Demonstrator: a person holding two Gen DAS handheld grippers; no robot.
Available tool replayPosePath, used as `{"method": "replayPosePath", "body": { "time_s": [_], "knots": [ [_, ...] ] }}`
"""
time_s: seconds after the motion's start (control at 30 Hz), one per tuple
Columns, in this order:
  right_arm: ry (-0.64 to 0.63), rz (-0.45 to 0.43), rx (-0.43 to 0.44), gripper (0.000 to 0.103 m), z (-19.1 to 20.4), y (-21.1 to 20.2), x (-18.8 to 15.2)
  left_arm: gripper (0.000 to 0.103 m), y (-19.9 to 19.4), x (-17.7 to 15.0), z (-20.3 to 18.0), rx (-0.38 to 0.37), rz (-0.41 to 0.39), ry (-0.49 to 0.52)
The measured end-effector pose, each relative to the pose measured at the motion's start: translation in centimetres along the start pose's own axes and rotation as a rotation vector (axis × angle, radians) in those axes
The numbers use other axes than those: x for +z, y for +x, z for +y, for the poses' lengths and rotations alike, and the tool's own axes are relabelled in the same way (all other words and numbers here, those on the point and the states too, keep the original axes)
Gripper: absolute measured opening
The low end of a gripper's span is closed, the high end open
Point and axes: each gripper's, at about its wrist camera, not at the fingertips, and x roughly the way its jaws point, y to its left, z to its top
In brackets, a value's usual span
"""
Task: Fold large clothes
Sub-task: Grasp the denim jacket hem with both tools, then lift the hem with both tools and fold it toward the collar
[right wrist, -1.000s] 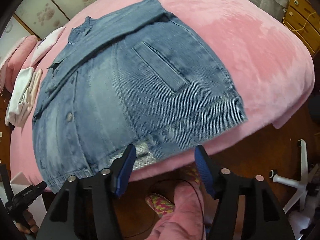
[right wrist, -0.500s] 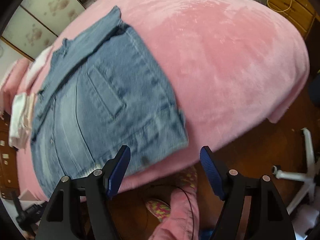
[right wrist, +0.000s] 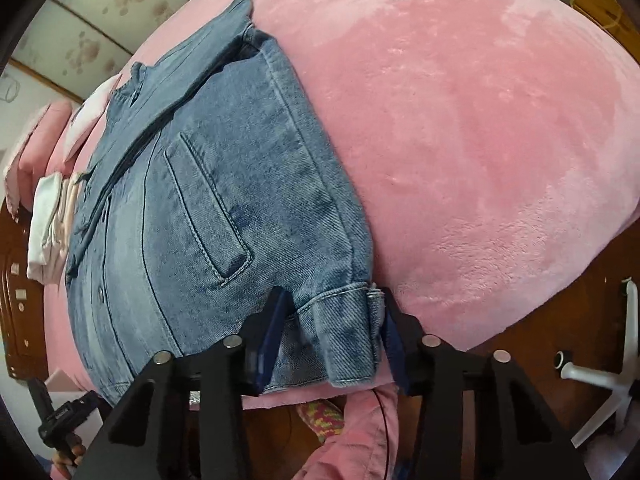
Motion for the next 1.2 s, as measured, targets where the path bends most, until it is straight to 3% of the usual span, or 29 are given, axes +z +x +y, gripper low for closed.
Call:
{"method": "replayPosePath", "body": {
  "time_s": [0.1,0.2,0.3,0.33,0.37,0.4,0.53,0.63,0.77,0.87,1.0,1.1,1.2],
  "knots": [
    [0.033,-0.001,0.009,0.037,-0.3,-0.4,-0.2,0.056,1.3,0.8,0.0,-0.037,0.022,-0.033],
    [0.047,0.006,-0.017,0.034,0.5,-0.9,-0.4,0.056,3.4,0.9,-0.4,-0.017,0.050,-0.038],
    [0.057,0.009,-0.051,0.031,1.6,-1.4,-0.5,0.056,3.7,0.6,-0.6,0.009,0.019,-0.044],
    [0.060,0.007,-0.056,0.029,1.8,-1.5,-0.8,0.054,3.5,0.2,-0.9,0.029,-0.007,-0.039],
    [0.059,0.006,-0.068,0.027,2.1,-1.8,-0.8,0.042,3.4,-0.2,-1.3,0.030,-0.029,-0.036],
    [0.061,-0.001,-0.078,0.026,2.5,-2.2,-0.8,0.041,3.1,-0.7,-1.8,0.054,-0.052,-0.027],
    [0.138,-0.049,-0.076,0.018,3.7,-4.0,-1.4,0.017,2.0,-1.3,-3.5,0.152,-0.083,-0.028],
    [0.169,-0.055,-0.126,0.017,5.5,-5.0,-1.4,0.012,1.0,-1.3,-4.2,0.158,-0.079,-0.110],
    [0.134,-0.067,-0.170,0.017,9.0,-6.2,-1.2,0.012,-0.9,-0.9,-4.1,0.060,-0.073,-0.269],
    [0.085,-0.094,-0.150,0.016,11.6,-7.2,-1.0,0.012,-1.9,-1.0,-3.8,-0.022,-0.068,-0.375],
    [0.035,-0.137,-0.112,0.015,14.4,-8.7,-0.5,0.011,-4.3,-0.7,-4.9,-0.094,-0.101,-0.384],
    [0.047,-0.181,-0.030,0.015,15.5,-10.5,0.7,0.011,-7.1,0.0,-6.8,-0.203,-0.154,-0.383],
    [0.061,-0.203,0.031,0.014,16.5,-11.9,2.4,0.011,-9.2,1.8,-9.3,-0.235,-0.192,-0.371]
  ]
}}
